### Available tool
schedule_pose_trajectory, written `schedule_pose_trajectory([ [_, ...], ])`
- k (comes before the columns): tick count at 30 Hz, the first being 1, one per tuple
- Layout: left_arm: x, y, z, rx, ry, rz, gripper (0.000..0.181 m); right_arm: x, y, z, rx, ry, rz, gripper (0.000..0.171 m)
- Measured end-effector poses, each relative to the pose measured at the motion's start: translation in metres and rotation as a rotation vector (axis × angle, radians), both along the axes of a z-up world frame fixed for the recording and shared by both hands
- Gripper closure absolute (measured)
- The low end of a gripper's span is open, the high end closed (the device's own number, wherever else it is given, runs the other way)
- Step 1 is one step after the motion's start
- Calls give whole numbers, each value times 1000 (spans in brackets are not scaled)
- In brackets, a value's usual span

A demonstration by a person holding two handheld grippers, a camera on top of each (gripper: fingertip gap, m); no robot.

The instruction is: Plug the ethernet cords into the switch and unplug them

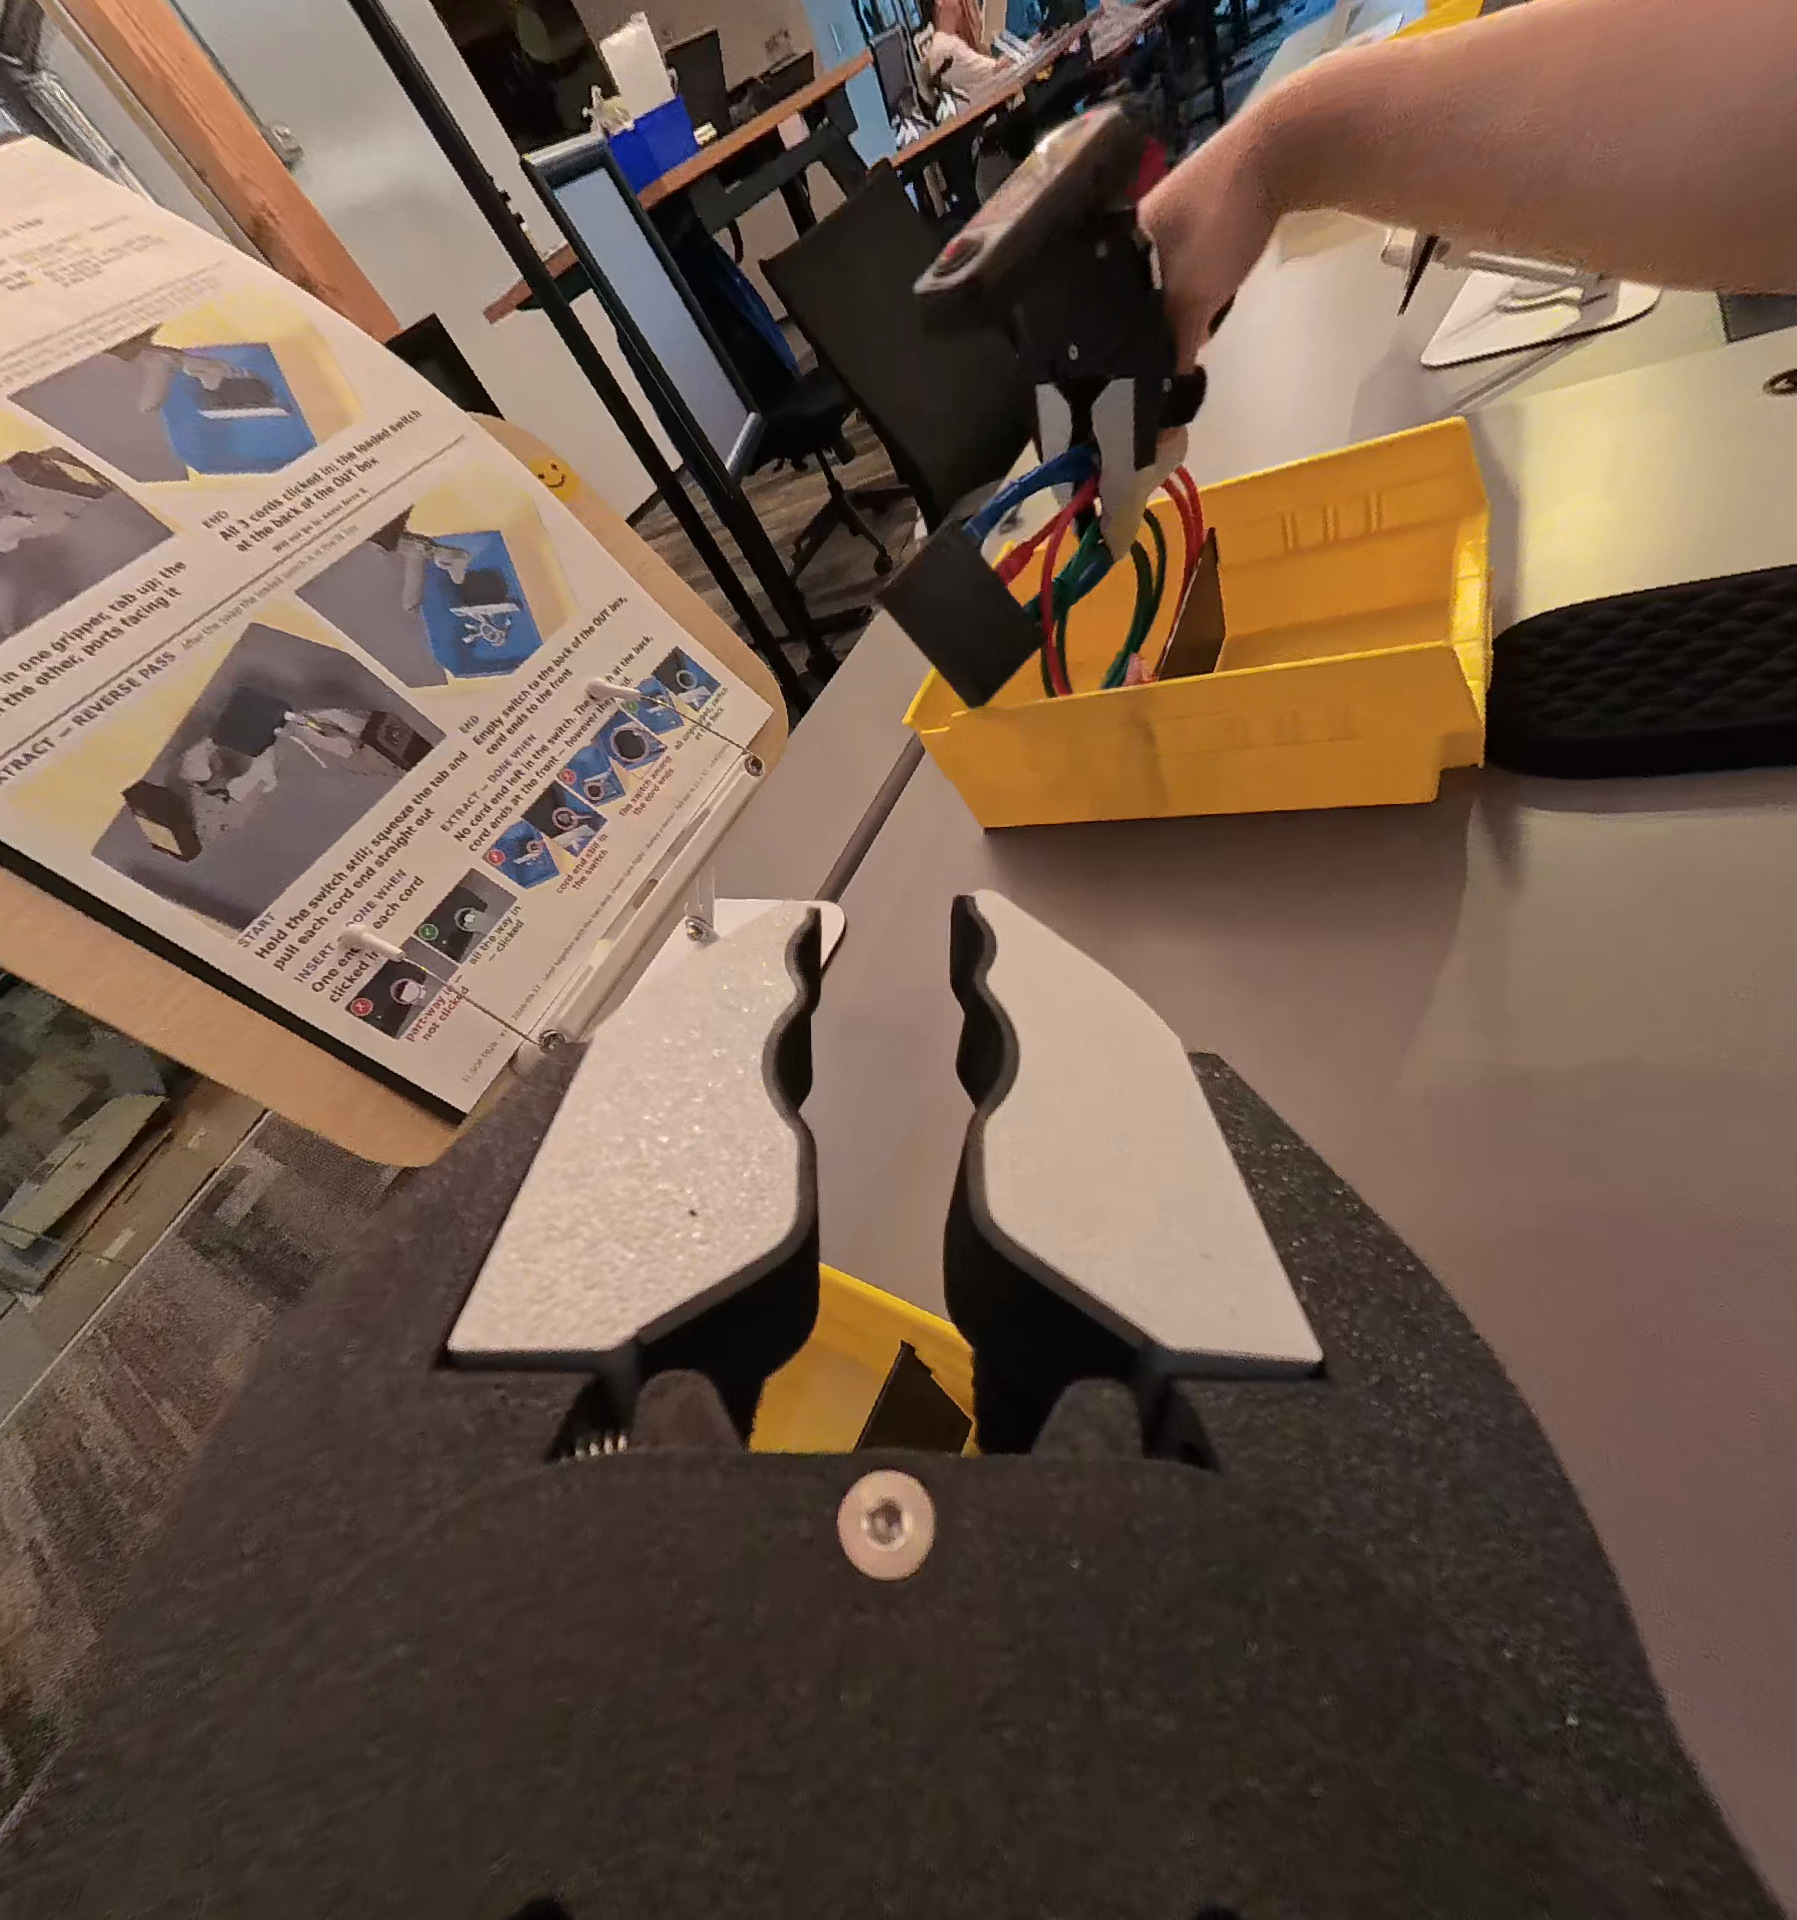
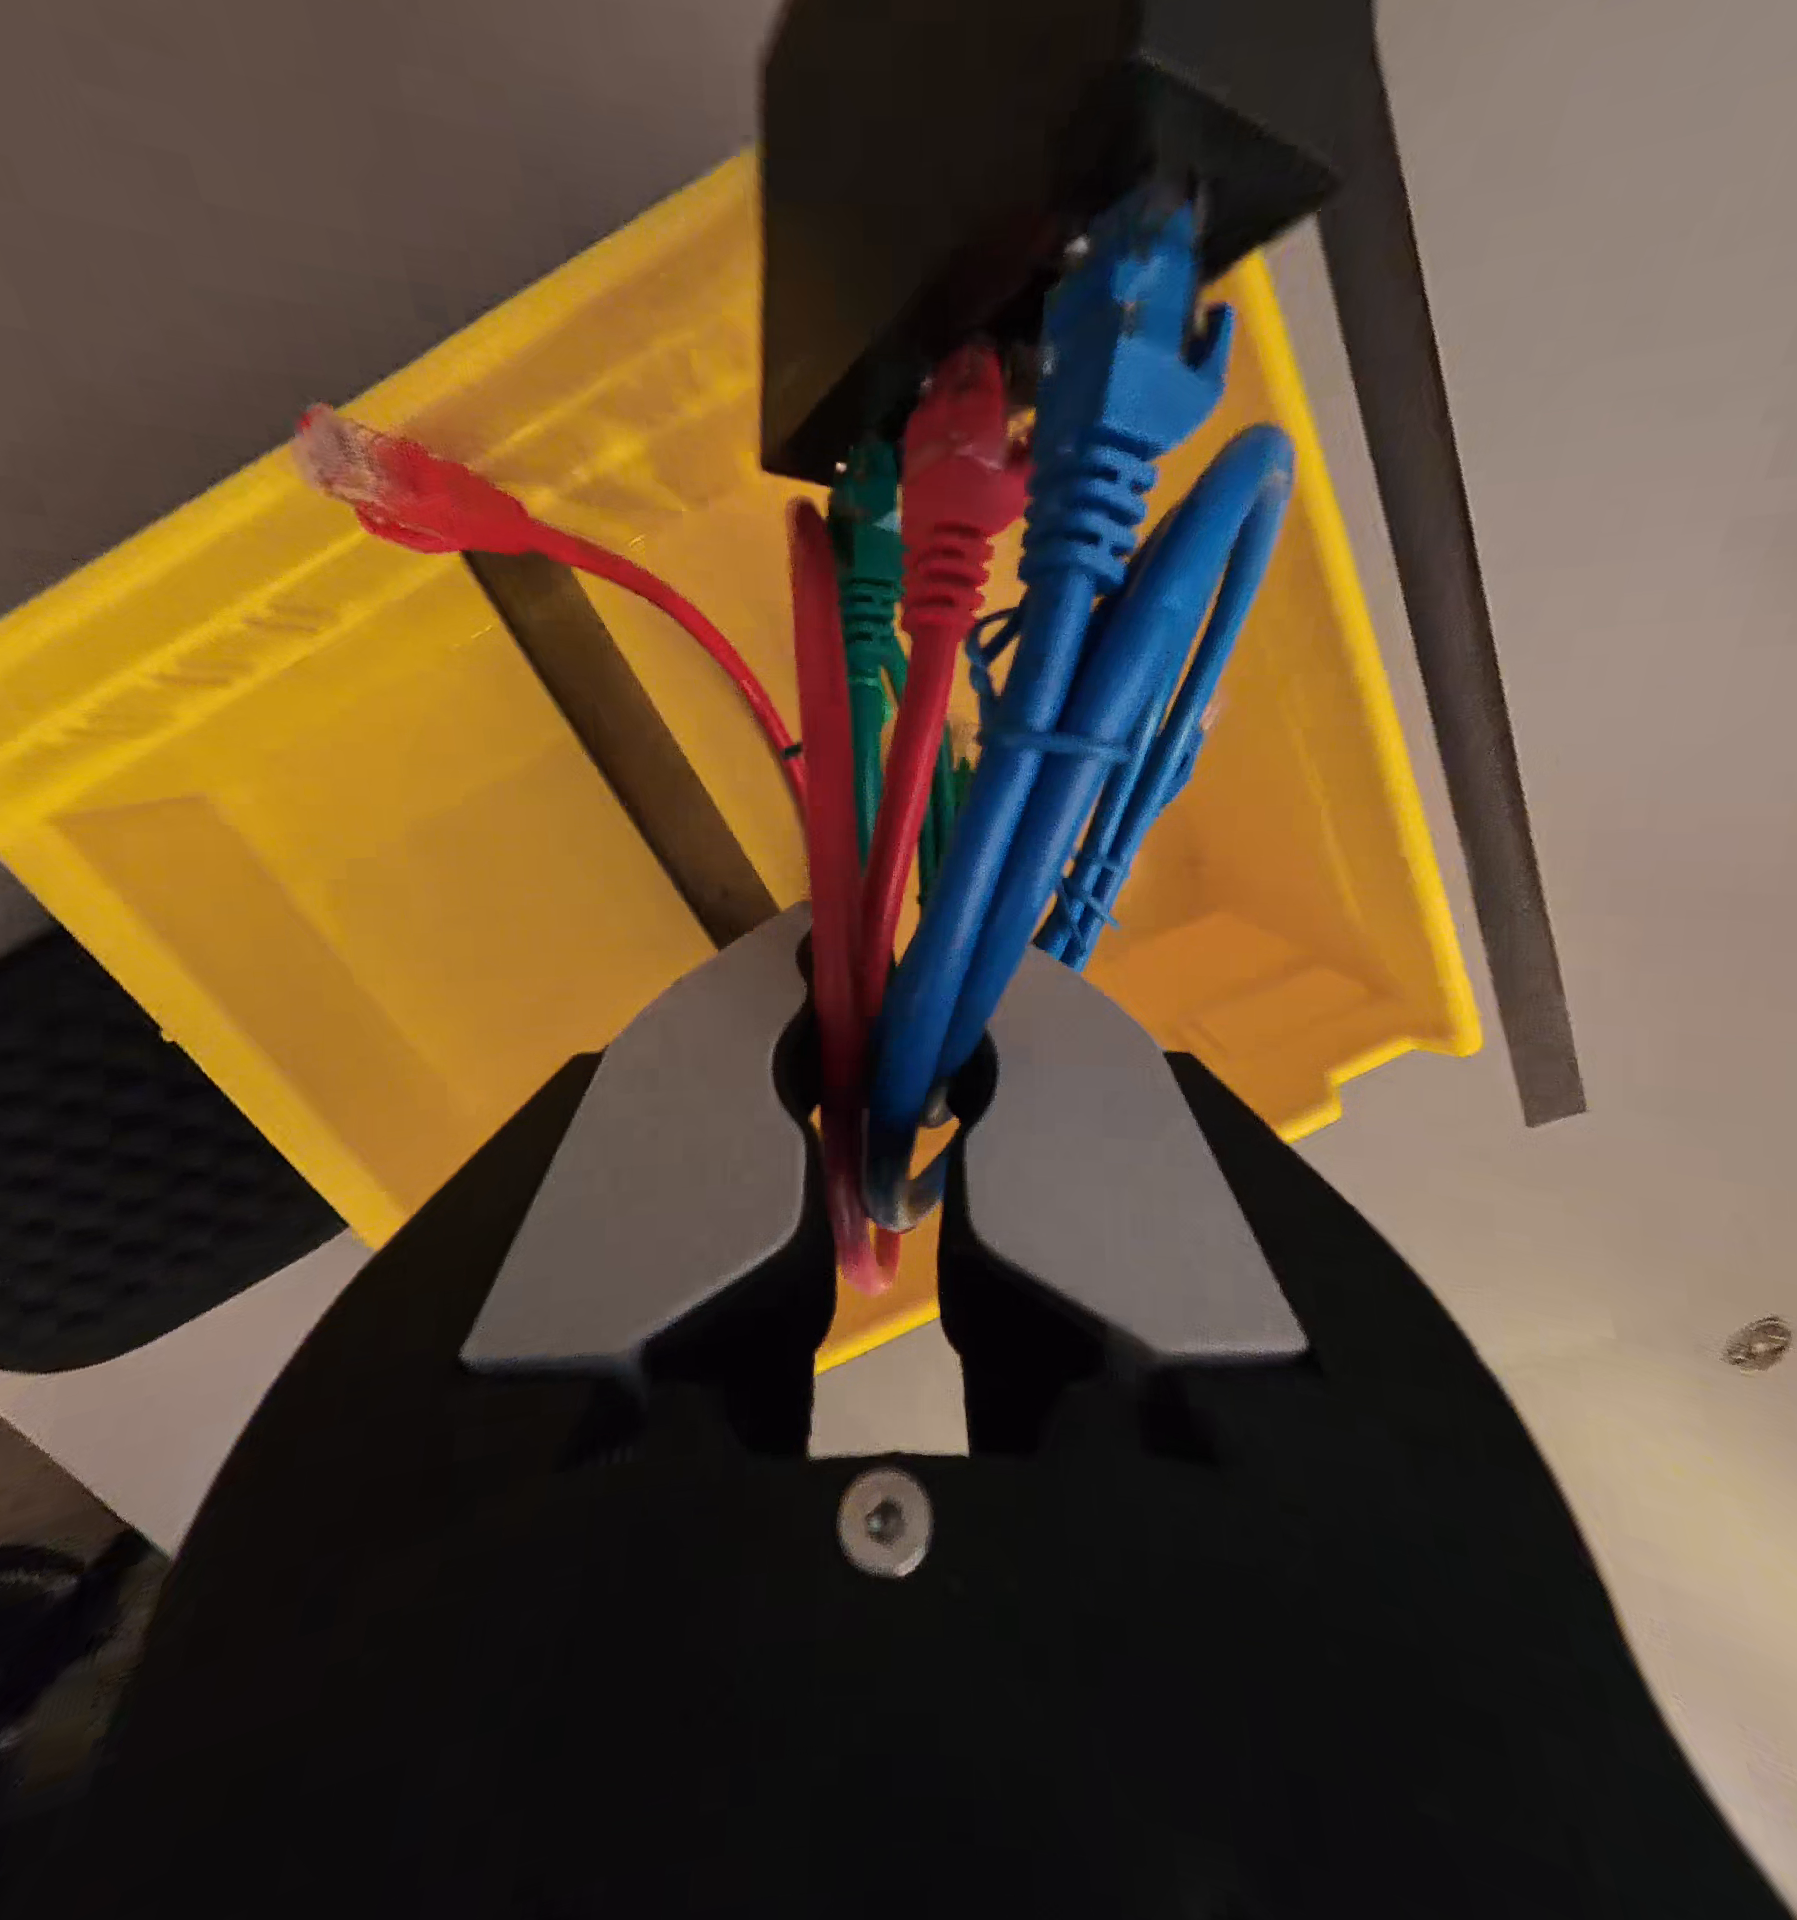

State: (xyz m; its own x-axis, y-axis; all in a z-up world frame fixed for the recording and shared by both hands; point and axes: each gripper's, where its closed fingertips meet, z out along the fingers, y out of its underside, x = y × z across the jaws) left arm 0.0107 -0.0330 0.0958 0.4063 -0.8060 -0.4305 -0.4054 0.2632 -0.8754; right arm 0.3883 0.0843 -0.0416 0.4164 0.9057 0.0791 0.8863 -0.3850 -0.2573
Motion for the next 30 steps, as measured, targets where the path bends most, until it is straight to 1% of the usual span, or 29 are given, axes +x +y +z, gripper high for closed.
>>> schedule_pose_trajectory([
  [3,4,1,-5,-7,18,-6,158,9,12,-4,-23,-9,-47,154],
  [5,5,2,-8,-9,30,-4,157,17,13,-9,-38,-65,-43,154],
  [11,10,6,-16,-23,53,-9,158,8,-8,-31,-206,-244,87,155],
  [12,11,7,-17,-25,60,-8,158,9,-10,-35,-233,-287,94,153],
  [13,12,7,-19,-26,66,-7,158,10,-11,-38,-265,-324,83,148],
  [14,12,8,-21,-28,74,-5,158,10,-12,-40,-299,-344,44,148],
  [16,11,9,-22,-27,83,3,158,10,-16,-43,-350,-351,-36,142],
  [17,11,10,-22,-27,84,6,158,11,-15,-43,-347,-357,-61,132],
  [18,9,9,-21,-26,80,6,158,12,-12,-41,-327,-357,-77,129],
  [21,5,6,-13,-15,55,6,159,16,-10,-26,-238,-336,-97,127],
  [22,2,5,-9,-9,45,7,159,19,-10,-18,-200,-340,-128,127],
  [23,-1,3,-5,-1,37,11,159,20,-12,-10,-168,-318,-160,127],
  [25,-12,1,3,14,21,30,159,14,-16,7,-45,-196,-173,127],
  [28,-35,0,15,-12,-24,79,159,-2,-24,45,200,138,-210,128],
  [30,-58,7,22,-20,-50,177,160,-6,-29,84,458,396,-275,126],
])
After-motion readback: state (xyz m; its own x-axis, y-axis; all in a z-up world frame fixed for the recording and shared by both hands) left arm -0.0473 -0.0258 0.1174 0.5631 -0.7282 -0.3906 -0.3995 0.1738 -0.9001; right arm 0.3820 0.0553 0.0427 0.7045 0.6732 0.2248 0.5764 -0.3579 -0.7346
